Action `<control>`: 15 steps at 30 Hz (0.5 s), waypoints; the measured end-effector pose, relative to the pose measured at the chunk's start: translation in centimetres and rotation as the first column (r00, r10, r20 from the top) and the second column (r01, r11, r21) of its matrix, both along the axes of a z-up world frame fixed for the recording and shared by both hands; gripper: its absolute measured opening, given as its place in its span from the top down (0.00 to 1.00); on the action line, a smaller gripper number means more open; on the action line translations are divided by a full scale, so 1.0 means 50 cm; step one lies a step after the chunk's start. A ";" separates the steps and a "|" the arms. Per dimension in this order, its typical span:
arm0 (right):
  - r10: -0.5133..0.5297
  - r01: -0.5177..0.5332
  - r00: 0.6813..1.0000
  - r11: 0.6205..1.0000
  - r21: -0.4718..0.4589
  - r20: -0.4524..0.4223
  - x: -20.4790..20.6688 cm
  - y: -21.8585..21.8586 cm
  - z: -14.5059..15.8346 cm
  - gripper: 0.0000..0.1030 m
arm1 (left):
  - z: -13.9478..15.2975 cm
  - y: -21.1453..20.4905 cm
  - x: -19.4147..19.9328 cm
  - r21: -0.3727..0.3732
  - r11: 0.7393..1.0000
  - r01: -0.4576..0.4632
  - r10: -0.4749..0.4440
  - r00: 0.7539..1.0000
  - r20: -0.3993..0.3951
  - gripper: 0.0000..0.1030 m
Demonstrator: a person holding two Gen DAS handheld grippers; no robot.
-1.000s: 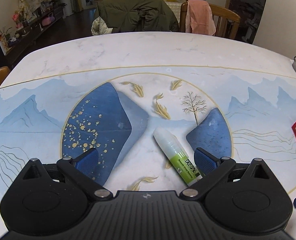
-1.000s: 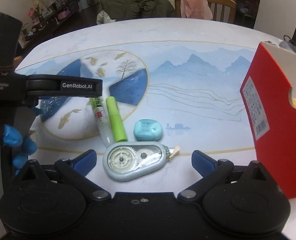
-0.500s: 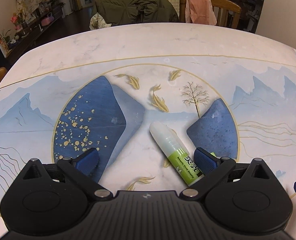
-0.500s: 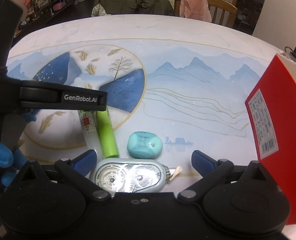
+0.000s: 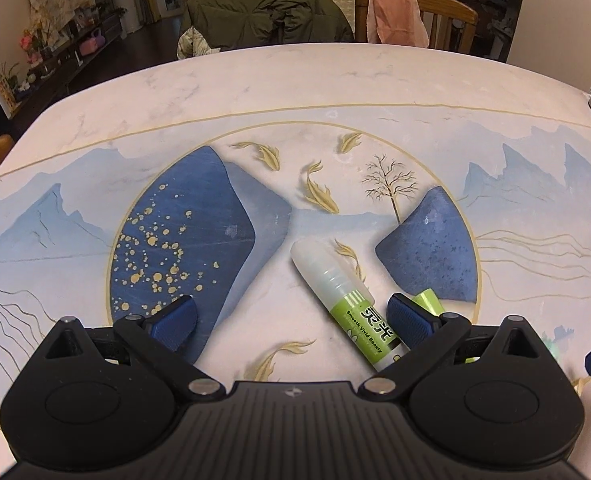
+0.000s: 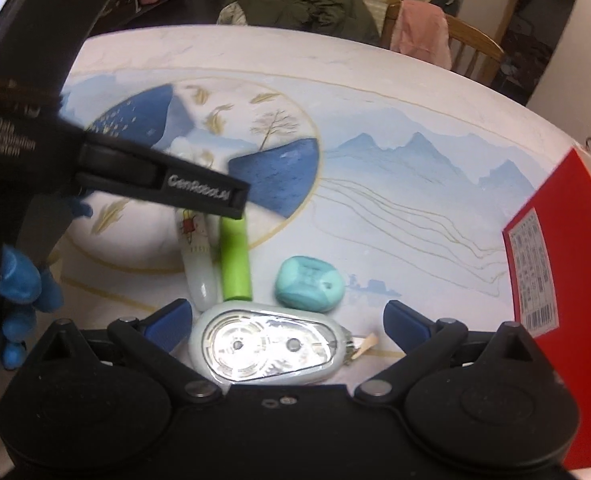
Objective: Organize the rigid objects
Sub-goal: 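Grasp the white glue stick with the left tool while the right tool grasps the tape dispenser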
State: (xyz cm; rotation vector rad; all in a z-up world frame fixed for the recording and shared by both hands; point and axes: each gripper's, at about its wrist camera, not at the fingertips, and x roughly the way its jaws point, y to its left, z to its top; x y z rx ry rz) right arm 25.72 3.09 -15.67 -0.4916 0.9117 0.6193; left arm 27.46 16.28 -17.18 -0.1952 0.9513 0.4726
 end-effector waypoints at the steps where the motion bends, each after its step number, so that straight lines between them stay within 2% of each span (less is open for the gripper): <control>1: -0.006 0.006 1.000 1.000 0.007 -0.002 -0.001 -0.003 0.000 0.01 | 0.000 0.000 -0.003 0.001 1.000 0.003 -0.003 1.000 0.001 0.01; 15: -0.108 0.109 0.993 0.994 0.012 -0.050 0.005 -0.121 -0.008 0.01 | -0.002 0.000 -0.073 -0.057 0.998 0.021 -0.021 1.000 0.004 0.02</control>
